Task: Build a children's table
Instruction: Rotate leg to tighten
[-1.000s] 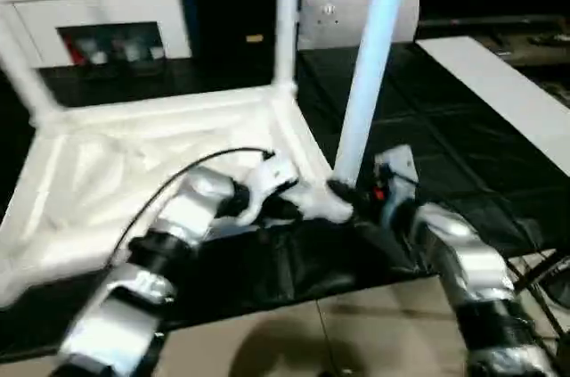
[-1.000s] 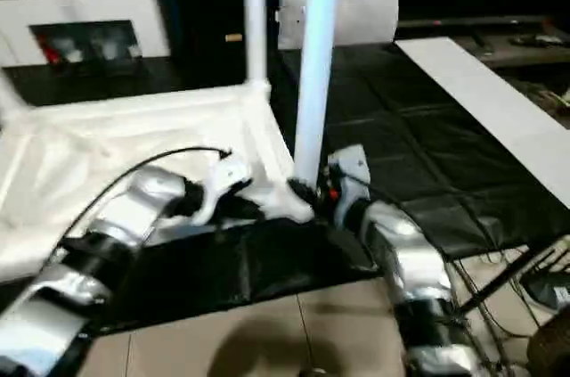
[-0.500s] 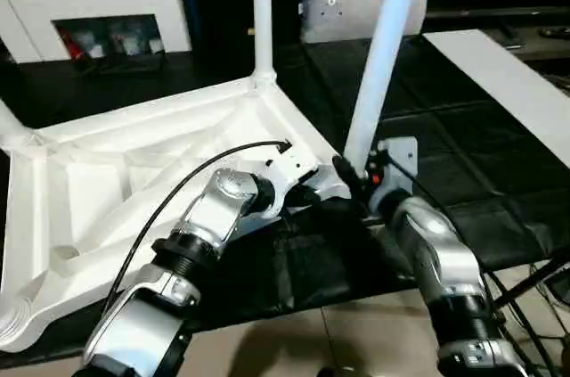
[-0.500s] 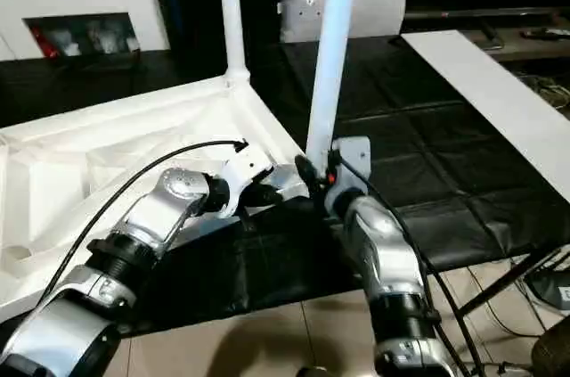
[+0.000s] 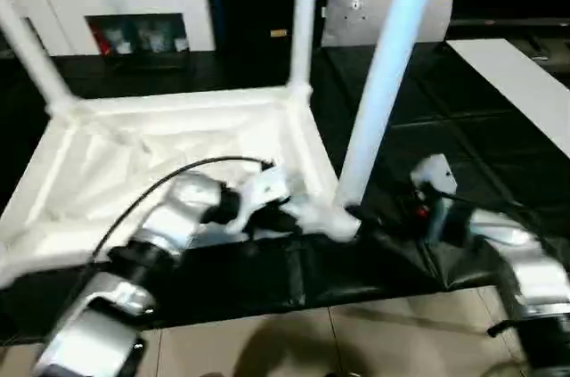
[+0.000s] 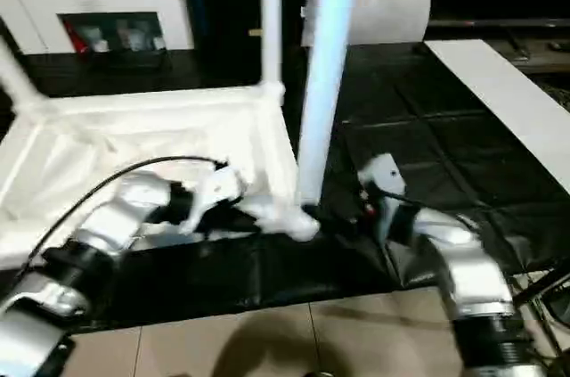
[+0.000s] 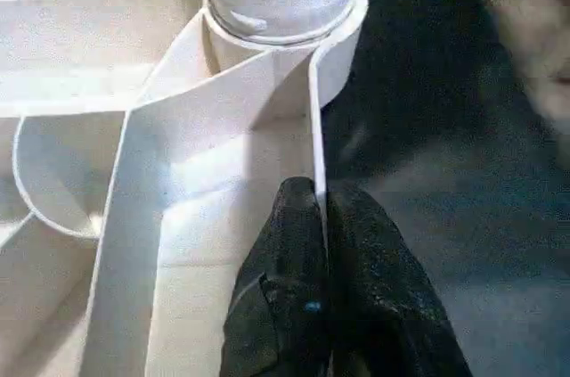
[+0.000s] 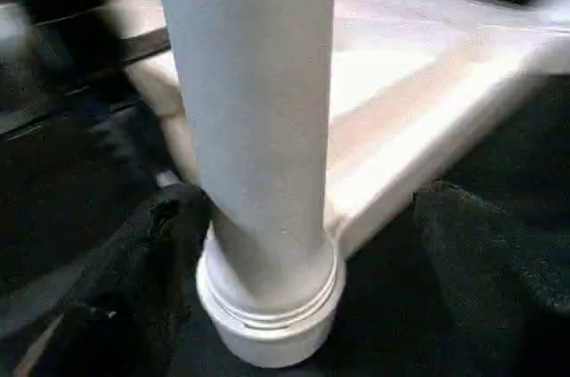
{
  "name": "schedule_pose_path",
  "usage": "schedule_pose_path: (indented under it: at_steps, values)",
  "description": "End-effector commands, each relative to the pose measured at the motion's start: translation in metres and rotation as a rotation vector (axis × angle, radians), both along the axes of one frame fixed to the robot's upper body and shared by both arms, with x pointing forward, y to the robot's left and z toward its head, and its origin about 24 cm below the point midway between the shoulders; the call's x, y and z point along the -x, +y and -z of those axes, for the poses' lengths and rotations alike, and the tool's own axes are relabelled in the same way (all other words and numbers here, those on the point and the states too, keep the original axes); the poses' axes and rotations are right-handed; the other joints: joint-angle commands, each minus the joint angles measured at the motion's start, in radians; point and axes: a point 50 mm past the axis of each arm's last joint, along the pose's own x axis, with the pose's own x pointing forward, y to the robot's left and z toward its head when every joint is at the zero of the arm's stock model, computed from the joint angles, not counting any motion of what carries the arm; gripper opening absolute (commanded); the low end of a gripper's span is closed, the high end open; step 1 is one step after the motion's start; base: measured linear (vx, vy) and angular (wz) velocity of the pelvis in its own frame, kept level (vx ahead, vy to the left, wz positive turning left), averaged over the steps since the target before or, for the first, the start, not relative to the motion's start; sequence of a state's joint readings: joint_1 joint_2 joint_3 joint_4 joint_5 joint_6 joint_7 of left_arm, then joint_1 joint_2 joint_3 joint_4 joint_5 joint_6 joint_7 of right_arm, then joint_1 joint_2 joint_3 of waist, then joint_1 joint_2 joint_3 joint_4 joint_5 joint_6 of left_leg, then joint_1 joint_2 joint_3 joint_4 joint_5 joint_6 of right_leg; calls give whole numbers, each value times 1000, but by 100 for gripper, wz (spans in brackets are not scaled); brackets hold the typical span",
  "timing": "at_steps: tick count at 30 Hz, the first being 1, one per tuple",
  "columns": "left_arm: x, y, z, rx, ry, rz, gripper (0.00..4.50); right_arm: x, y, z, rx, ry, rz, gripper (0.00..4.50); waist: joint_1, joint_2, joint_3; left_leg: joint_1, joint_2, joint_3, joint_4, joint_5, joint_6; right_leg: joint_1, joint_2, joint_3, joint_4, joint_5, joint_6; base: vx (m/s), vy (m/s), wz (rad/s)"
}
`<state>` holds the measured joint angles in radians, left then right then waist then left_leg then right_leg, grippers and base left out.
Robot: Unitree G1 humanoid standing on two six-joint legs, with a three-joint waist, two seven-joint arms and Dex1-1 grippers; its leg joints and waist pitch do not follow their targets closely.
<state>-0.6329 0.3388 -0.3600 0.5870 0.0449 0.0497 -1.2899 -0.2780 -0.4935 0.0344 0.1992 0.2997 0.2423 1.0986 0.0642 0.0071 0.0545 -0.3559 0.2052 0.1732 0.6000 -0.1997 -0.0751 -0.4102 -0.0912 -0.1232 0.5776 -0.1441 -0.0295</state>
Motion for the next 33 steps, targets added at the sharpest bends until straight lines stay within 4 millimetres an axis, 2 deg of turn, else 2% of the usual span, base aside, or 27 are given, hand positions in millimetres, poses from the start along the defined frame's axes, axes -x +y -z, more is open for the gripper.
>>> schedule_pose_path:
  at_steps: [1,2,3,6,7,10,12,16,17,19,23,29,30,33]
  values:
    - [7,-13,-3,8,-2,138,0,0,4,-6,-21,4,-77,400,0,-4,-67,8,29,-1,-70,-212,91,62,-59,54,-78,-375,-157,0,0,0]
    - [9,-11,-3,-21,-1,188,0,2,4,-6,-12,38,-148,367,2,-6,-65,10,29,-1,-71,-230,85,60,-57,51,-81,-398,-153,0,0,0]
    - [10,-10,-3,-46,-8,226,0,3,5,-5,7,68,-204,367,5,-10,-67,9,30,-2,-71,-231,80,63,-59,50,-80,-414,-145,0,0,0]
    - [10,-8,-4,-67,-13,267,0,4,5,-3,19,100,-255,347,14,-8,-65,15,30,-1,-70,-237,70,58,-61,52,-86,-453,-133,0,0,0]
    - [11,-8,-4,-75,-13,292,0,4,6,-3,19,113,-280,323,17,-11,-66,16,30,-1,-70,-232,68,58,-62,52,-86,-453,-131,0,0,0]
    - [13,-9,-5,-91,-12,351,0,3,10,-2,13,151,-345,322,21,-12,-70,9,32,-3,-71,-205,67,62,-63,52,-77,-416,-135,0,0,0]
    - [14,-10,-5,-94,-12,372,0,5,13,-2,10,170,-374,283,22,-13,-71,11,33,-3,-70,-192,67,62,-63,53,-73,-391,-145,0,0,0]
    - [16,-13,-4,-100,-16,410,0,9,17,0,14,215,-445,266,25,-14,-72,7,33,-2,-70,-173,72,63,-62,54,-68,-357,-158,0,0,0]
    - [16,-13,-4,-100,-16,410,0,9,17,1,14,216,-446,243,25,-14,-72,8,33,-1,-69,-174,71,63,-63,55,-69,-358,-159,0,0,0]
    - [15,-14,-4,-99,-20,416,0,10,18,1,11,219,-459,235,27,-12,-72,8,32,-1,-69,-181,68,64,-63,54,-71,-375,-154,0,0,0]
    - [14,-14,-4,-95,-26,408,0,12,20,1,3,227,-472,215,27,-12,-70,10,30,-1,-70,-196,59,62,-63,52,-79,-421,-133,0,0,0]
    - [12,-11,-3,-73,-23,353,0,18,22,3,-19,240,-482,210,29,-9,-72,9,31,-2,-70,-186,59,64,-61,52,-74,-383,-142,0,0,0]
    - [7,-13,-5,-20,-18,247,0,16,26,3,-60,207,-413,210,28,-6,-72,10,32,-1,-70,-191,56,64,-60,53,-74,-381,-144,0,0,0]
    - [2,-13,-6,1,-17,143,0,12,31,5,-75,174,-312,209,27,-5,-70,12,28,-4,-72,-208,43,62,-62,49,-81,-423,-131,0,0,0]
